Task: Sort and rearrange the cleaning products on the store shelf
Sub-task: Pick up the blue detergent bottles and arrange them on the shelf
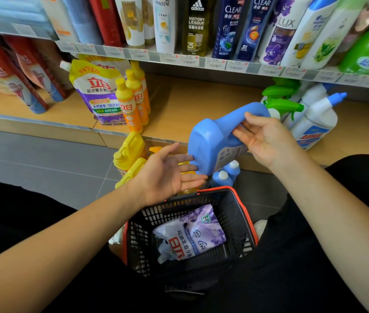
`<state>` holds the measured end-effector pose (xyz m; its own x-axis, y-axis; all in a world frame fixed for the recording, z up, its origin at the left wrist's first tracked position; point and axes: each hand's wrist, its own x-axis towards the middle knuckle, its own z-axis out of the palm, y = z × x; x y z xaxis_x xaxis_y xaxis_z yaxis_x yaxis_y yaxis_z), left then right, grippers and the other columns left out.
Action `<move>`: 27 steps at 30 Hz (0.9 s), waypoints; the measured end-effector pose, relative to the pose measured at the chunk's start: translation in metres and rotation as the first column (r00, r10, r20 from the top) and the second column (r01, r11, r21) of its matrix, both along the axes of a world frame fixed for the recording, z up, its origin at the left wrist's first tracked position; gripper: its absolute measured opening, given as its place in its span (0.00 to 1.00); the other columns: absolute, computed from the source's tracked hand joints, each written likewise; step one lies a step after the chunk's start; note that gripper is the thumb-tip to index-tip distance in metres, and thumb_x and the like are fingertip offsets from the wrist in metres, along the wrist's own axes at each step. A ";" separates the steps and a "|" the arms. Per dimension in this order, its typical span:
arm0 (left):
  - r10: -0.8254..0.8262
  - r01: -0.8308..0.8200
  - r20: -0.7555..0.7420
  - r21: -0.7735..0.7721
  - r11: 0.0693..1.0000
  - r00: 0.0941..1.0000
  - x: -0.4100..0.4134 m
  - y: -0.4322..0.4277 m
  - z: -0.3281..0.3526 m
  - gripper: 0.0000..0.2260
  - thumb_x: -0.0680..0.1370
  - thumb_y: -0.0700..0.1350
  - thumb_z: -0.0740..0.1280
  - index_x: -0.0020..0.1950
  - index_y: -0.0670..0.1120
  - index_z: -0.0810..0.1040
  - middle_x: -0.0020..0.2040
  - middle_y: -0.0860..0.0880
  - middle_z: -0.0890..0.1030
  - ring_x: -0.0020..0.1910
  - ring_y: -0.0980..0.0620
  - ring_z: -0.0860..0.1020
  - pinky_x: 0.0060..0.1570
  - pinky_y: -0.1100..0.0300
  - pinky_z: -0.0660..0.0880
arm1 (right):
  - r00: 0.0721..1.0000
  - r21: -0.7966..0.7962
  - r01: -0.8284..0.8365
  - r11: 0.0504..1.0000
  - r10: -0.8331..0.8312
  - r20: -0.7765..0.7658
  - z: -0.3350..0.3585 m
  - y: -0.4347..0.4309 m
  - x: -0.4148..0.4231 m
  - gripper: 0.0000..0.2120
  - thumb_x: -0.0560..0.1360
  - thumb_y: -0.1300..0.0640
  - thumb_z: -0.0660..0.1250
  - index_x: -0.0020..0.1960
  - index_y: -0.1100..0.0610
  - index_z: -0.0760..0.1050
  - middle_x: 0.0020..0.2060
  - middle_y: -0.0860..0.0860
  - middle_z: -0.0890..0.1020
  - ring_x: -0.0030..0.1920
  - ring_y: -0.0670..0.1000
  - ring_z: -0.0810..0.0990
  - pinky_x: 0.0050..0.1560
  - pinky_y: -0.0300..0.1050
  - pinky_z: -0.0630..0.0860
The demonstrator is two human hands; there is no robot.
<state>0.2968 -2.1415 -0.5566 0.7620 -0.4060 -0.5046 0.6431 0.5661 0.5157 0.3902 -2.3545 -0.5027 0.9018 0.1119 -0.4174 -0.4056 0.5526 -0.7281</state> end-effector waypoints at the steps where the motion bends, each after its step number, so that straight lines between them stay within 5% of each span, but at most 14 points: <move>1: -0.002 0.002 0.006 -0.002 1.000 1.000 0.000 0.001 0.002 0.24 0.78 0.57 0.61 0.67 0.42 0.68 0.65 0.34 0.71 0.72 0.28 0.67 0.69 0.40 0.69 | 1.000 -0.008 -0.004 1.000 0.004 -0.001 -0.001 0.001 0.000 0.05 0.80 0.66 0.63 0.54 0.66 0.76 0.39 0.57 0.86 0.42 0.54 0.87 0.41 0.47 0.84; 7: -0.015 0.009 0.104 0.056 0.998 0.994 0.004 0.017 0.009 0.30 0.76 0.57 0.61 0.69 0.36 0.75 0.69 0.34 0.76 0.69 0.36 0.75 0.72 0.40 0.66 | 1.000 -0.073 -0.004 0.997 0.003 -0.008 -0.003 0.001 0.002 0.06 0.81 0.66 0.63 0.56 0.65 0.75 0.46 0.59 0.83 0.48 0.55 0.84 0.42 0.47 0.84; 11: 0.084 -0.105 0.201 0.098 0.990 0.976 0.009 0.022 0.016 0.22 0.76 0.54 0.61 0.55 0.41 0.86 0.61 0.40 0.84 0.60 0.44 0.83 0.57 0.55 0.77 | 1.000 -0.113 -0.012 0.994 0.011 -0.011 -0.007 0.000 0.000 0.04 0.80 0.67 0.63 0.53 0.63 0.76 0.47 0.59 0.83 0.48 0.55 0.84 0.41 0.46 0.84; 16: 0.144 -0.213 0.188 0.426 0.879 0.971 0.017 0.024 0.004 0.19 0.81 0.50 0.60 0.40 0.46 0.87 0.46 0.45 0.87 0.43 0.52 0.85 0.50 0.56 0.73 | 0.999 -0.192 -0.049 0.980 0.044 -0.031 -0.010 -0.002 -0.002 0.03 0.79 0.64 0.65 0.51 0.60 0.76 0.42 0.55 0.82 0.44 0.53 0.84 0.38 0.45 0.83; 21: 0.087 -0.156 0.143 0.599 0.786 0.986 0.025 0.019 -0.013 0.13 0.82 0.49 0.62 0.48 0.46 0.84 0.46 0.48 0.87 0.43 0.52 0.83 0.49 0.56 0.73 | 0.982 -0.377 -0.164 0.911 0.186 0.021 -0.015 -0.007 -0.005 0.06 0.77 0.58 0.69 0.52 0.59 0.79 0.40 0.53 0.83 0.37 0.49 0.83 0.35 0.41 0.80; 27: 0.061 -0.167 0.183 0.644 0.747 0.981 0.041 0.009 -0.018 0.11 0.79 0.50 0.67 0.56 0.46 0.84 0.52 0.49 0.87 0.49 0.50 0.83 0.46 0.57 0.76 | 0.880 -0.594 -0.264 0.760 0.442 0.174 -0.018 -0.022 -0.010 0.02 0.73 0.63 0.73 0.44 0.57 0.82 0.34 0.49 0.84 0.36 0.47 0.82 0.36 0.39 0.77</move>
<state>0.3379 -2.1324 -0.5750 0.8644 0.0778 -0.4968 0.4865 0.1202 0.8654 0.3802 -2.3769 -0.5208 0.9287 0.2846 -0.2376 -0.2158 -0.1063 -0.9707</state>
